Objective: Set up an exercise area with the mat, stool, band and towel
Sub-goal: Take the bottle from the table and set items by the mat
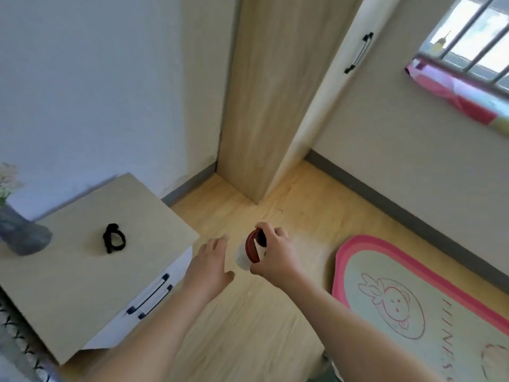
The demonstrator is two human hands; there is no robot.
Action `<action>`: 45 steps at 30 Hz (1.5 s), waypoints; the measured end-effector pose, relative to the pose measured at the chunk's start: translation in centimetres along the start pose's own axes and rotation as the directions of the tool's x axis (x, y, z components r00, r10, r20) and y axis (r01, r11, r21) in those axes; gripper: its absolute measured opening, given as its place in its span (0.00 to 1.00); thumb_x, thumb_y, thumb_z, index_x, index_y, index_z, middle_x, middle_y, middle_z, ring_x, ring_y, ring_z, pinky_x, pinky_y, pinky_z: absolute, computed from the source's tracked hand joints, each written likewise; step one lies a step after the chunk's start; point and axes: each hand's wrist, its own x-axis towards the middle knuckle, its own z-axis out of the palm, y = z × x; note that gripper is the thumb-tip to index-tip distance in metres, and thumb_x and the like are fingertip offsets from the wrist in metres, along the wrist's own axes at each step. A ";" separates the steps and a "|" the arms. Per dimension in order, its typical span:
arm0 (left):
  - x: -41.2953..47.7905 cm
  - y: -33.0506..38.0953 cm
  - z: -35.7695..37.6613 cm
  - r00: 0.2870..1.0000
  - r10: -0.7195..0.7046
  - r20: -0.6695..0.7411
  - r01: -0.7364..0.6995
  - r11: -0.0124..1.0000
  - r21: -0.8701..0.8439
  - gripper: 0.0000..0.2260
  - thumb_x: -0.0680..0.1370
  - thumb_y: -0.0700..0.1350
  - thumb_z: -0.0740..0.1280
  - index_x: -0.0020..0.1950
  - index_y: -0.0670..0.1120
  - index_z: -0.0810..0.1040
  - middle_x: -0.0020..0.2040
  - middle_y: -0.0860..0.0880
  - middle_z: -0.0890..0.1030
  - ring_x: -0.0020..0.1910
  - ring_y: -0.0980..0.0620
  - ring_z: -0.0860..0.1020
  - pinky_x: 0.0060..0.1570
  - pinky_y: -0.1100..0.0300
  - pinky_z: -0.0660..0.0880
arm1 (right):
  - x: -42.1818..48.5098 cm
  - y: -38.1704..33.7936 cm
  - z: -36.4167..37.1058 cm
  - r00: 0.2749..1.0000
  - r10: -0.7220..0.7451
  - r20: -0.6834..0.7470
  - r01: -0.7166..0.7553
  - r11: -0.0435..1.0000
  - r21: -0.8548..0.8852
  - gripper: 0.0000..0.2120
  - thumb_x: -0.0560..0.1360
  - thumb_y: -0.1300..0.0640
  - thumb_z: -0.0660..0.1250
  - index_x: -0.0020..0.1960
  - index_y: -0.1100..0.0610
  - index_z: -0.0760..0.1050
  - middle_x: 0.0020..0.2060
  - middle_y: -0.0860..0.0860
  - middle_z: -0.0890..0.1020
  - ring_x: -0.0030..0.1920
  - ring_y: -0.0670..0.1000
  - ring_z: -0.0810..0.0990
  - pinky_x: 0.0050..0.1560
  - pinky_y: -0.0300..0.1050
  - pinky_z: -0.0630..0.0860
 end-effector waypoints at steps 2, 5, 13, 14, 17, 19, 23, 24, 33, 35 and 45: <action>0.0 3.5 2.4 0.997 0.059 0.052 -0.060 0.998 0.022 0.38 0.75 0.49 0.69 0.78 0.51 0.50 0.75 0.49 0.60 0.72 0.49 0.62 0.62 0.55 0.71 | -2.1 4.0 -1.8 0.996 0.075 -0.044 -0.073 0.996 0.049 0.39 0.62 0.60 0.74 0.67 0.43 0.62 0.57 0.47 0.69 0.51 0.53 0.76 0.47 0.48 0.80; -0.7 9.0 6.4 0.982 0.131 0.135 -0.139 0.989 0.049 0.38 0.75 0.49 0.69 0.78 0.52 0.50 0.75 0.50 0.61 0.72 0.49 0.61 0.62 0.55 0.70 | -6.0 10.2 -4.3 0.980 0.167 -0.112 -0.161 0.985 0.059 0.39 0.63 0.59 0.74 0.68 0.43 0.62 0.58 0.47 0.69 0.53 0.54 0.74 0.46 0.45 0.76; -5.5 22.5 18.3 0.911 0.287 0.296 -0.328 0.939 0.099 0.37 0.74 0.47 0.69 0.78 0.52 0.52 0.75 0.51 0.60 0.73 0.49 0.61 0.65 0.56 0.67 | -17.3 26.1 -9.3 0.910 0.352 -0.219 -0.337 0.936 0.100 0.37 0.63 0.57 0.75 0.68 0.46 0.64 0.57 0.49 0.71 0.52 0.52 0.73 0.50 0.46 0.76; -6.3 24.0 20.1 0.899 0.300 0.320 -0.348 0.932 0.102 0.37 0.74 0.48 0.69 0.78 0.51 0.52 0.75 0.50 0.60 0.73 0.49 0.61 0.66 0.56 0.66 | -18.7 28.1 -9.6 0.902 0.371 -0.220 -0.356 0.928 0.107 0.37 0.62 0.57 0.75 0.67 0.46 0.64 0.57 0.50 0.72 0.54 0.53 0.74 0.51 0.47 0.77; -7.7 27.3 24.5 0.872 0.331 0.362 -0.388 0.917 0.095 0.37 0.75 0.47 0.69 0.78 0.51 0.52 0.76 0.50 0.60 0.74 0.49 0.59 0.68 0.55 0.64 | -21.8 32.8 -9.8 0.884 0.410 -0.227 -0.389 0.912 0.130 0.37 0.62 0.58 0.75 0.67 0.47 0.64 0.56 0.50 0.72 0.54 0.54 0.74 0.52 0.48 0.77; -8.7 29.5 27.8 0.853 0.345 0.392 -0.408 0.909 0.089 0.37 0.75 0.47 0.69 0.78 0.51 0.52 0.75 0.49 0.60 0.74 0.49 0.60 0.68 0.55 0.64 | -24.0 36.4 -9.8 0.865 0.446 -0.230 -0.424 0.895 0.138 0.36 0.63 0.59 0.75 0.67 0.47 0.64 0.55 0.51 0.72 0.54 0.54 0.74 0.52 0.47 0.76; -10.0 31.7 33.5 0.810 0.361 0.462 -0.446 0.891 0.085 0.35 0.74 0.46 0.67 0.78 0.51 0.53 0.74 0.50 0.61 0.72 0.49 0.61 0.65 0.56 0.66 | -26.9 42.5 -8.5 0.817 0.533 -0.219 -0.488 0.842 0.227 0.35 0.64 0.55 0.77 0.66 0.47 0.65 0.55 0.50 0.71 0.53 0.52 0.73 0.53 0.46 0.76; -10.0 31.9 35.1 0.795 0.363 0.486 -0.457 0.885 0.087 0.35 0.74 0.45 0.67 0.78 0.51 0.53 0.73 0.50 0.62 0.72 0.49 0.60 0.65 0.55 0.66 | -27.4 44.1 -7.7 0.804 0.554 -0.218 -0.503 0.828 0.248 0.34 0.64 0.53 0.77 0.66 0.47 0.65 0.54 0.49 0.71 0.53 0.51 0.73 0.52 0.46 0.76; -6.3 29.9 50.3 0.720 0.365 0.590 -0.525 0.842 0.120 0.35 0.72 0.44 0.69 0.76 0.50 0.56 0.71 0.50 0.63 0.70 0.48 0.62 0.63 0.54 0.67 | -26.6 56.6 3.7 0.701 0.700 -0.137 -0.628 0.697 0.347 0.35 0.64 0.61 0.72 0.66 0.46 0.65 0.57 0.48 0.70 0.56 0.53 0.74 0.50 0.48 0.77; -5.2 29.0 53.3 0.707 0.372 0.602 -0.543 0.831 0.125 0.35 0.72 0.43 0.69 0.76 0.50 0.57 0.71 0.49 0.63 0.70 0.48 0.62 0.64 0.53 0.67 | -25.7 58.8 6.6 0.692 0.710 -0.132 -0.635 0.685 0.357 0.34 0.65 0.60 0.72 0.66 0.45 0.64 0.57 0.49 0.71 0.55 0.54 0.75 0.49 0.48 0.77; -2.6 23.5 64.2 0.671 0.360 0.648 -0.606 0.770 0.200 0.34 0.72 0.43 0.69 0.75 0.50 0.59 0.73 0.48 0.61 0.70 0.47 0.63 0.65 0.53 0.65 | -22.2 66.1 18.5 0.705 0.707 -0.054 -0.673 0.691 0.265 0.34 0.68 0.62 0.70 0.70 0.47 0.63 0.61 0.50 0.69 0.60 0.54 0.71 0.46 0.42 0.69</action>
